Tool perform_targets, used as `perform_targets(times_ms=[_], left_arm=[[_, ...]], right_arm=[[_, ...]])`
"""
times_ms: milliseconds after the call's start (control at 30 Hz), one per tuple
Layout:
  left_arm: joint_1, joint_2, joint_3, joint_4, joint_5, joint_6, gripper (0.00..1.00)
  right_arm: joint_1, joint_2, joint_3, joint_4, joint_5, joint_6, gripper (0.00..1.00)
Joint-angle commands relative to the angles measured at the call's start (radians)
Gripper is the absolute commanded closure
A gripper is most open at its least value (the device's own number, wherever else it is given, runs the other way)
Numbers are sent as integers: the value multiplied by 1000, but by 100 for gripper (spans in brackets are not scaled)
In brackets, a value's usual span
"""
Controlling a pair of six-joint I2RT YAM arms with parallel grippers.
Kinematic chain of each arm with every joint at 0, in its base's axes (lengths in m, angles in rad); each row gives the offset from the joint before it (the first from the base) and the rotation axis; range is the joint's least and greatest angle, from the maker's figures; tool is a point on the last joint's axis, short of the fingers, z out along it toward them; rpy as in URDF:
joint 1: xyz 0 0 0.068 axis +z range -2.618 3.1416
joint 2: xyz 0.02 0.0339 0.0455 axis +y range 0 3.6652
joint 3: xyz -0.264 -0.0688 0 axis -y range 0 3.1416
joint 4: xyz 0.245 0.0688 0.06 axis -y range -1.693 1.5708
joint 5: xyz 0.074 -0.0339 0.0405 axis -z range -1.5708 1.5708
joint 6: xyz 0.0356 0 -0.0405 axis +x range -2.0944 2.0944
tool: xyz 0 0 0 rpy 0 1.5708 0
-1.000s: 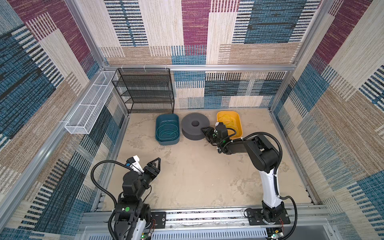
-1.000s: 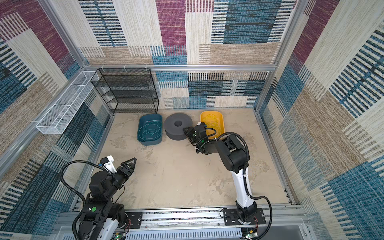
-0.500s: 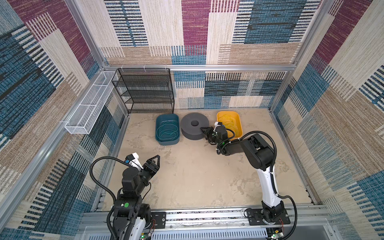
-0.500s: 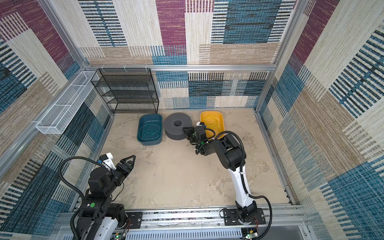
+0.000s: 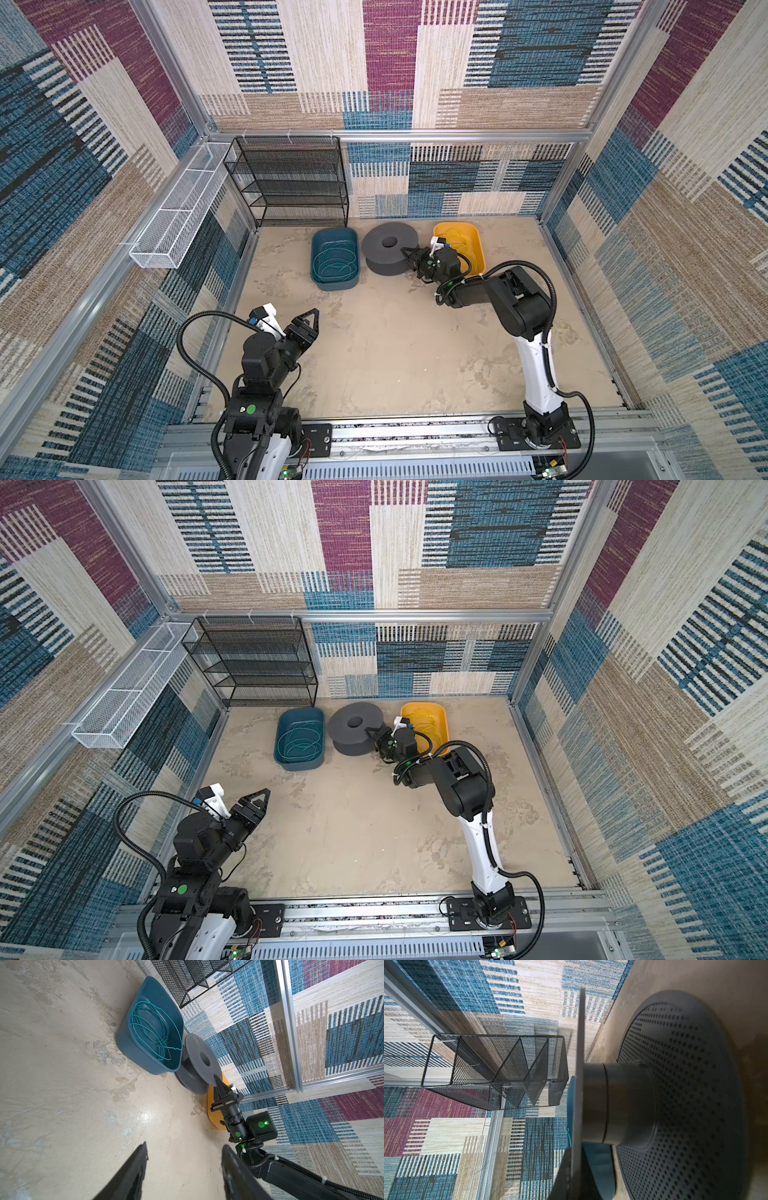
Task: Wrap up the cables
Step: 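Grasp the rim of the grey spool with the right gripper, then drag the grey spool toward the robot to the table centre with the right gripper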
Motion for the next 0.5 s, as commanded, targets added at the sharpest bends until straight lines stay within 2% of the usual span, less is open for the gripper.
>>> perform_targets(times_ms=[0,233,467], left_arm=[[1,4,19,-6,-9,12,41],[1,5,38,-11,-6,13,42],[1,32,82,-16,-11,46,42]], right_arm=[[3,-50,15,96,-51,-5,100],[3,-135,-59,108,-63,-21,100],[-4,-306,-234,117,-118,-74,100]])
